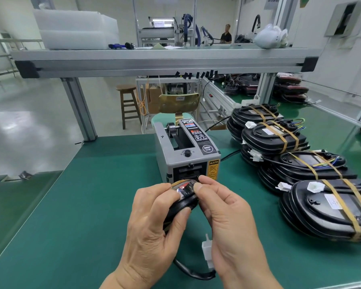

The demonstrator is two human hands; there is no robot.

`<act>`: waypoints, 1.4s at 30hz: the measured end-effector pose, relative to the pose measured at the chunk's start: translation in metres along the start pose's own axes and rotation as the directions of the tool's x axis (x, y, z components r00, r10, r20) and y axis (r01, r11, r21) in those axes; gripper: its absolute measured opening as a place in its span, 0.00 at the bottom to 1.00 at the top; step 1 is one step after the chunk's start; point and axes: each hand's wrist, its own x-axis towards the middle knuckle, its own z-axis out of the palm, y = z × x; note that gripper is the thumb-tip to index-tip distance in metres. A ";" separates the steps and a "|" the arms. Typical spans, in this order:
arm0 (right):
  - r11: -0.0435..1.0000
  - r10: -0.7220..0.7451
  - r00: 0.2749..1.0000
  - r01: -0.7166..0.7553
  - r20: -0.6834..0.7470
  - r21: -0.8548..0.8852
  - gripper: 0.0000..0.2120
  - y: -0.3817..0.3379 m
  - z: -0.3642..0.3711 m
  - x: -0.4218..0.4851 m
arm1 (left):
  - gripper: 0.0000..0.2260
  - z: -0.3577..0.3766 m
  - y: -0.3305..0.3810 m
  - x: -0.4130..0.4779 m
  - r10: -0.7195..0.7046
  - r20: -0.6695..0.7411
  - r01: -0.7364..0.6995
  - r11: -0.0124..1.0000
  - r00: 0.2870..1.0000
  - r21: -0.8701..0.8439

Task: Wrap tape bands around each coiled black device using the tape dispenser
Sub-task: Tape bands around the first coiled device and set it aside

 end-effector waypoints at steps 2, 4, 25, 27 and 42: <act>1.000 -0.011 1.000 0.011 -0.028 -0.001 0.07 0.001 0.001 0.001 | 0.12 0.001 0.001 -0.001 -0.002 -0.001 0.002 1.000 1.000 0.003; 1.000 -0.012 0.999 0.012 -0.044 -0.003 0.07 0.002 0.001 0.001 | 0.12 0.002 0.001 -0.002 0.003 -0.005 -0.003 1.000 1.000 0.008; 0.999 -0.034 0.998 0.033 -0.054 -0.010 0.06 0.007 0.000 0.003 | 0.15 0.002 0.002 -0.002 0.000 -0.005 0.000 0.999 1.000 0.048; 0.999 -0.035 0.998 0.035 -0.052 -0.004 0.05 0.007 0.000 0.003 | 0.14 0.002 0.002 -0.003 0.000 -0.008 0.000 0.999 1.000 0.052; 0.977 -0.083 0.996 0.075 -0.031 -0.199 0.13 0.009 -0.011 0.015 | 0.14 0.003 0.000 -0.005 -0.003 0.009 0.002 0.999 1.000 0.053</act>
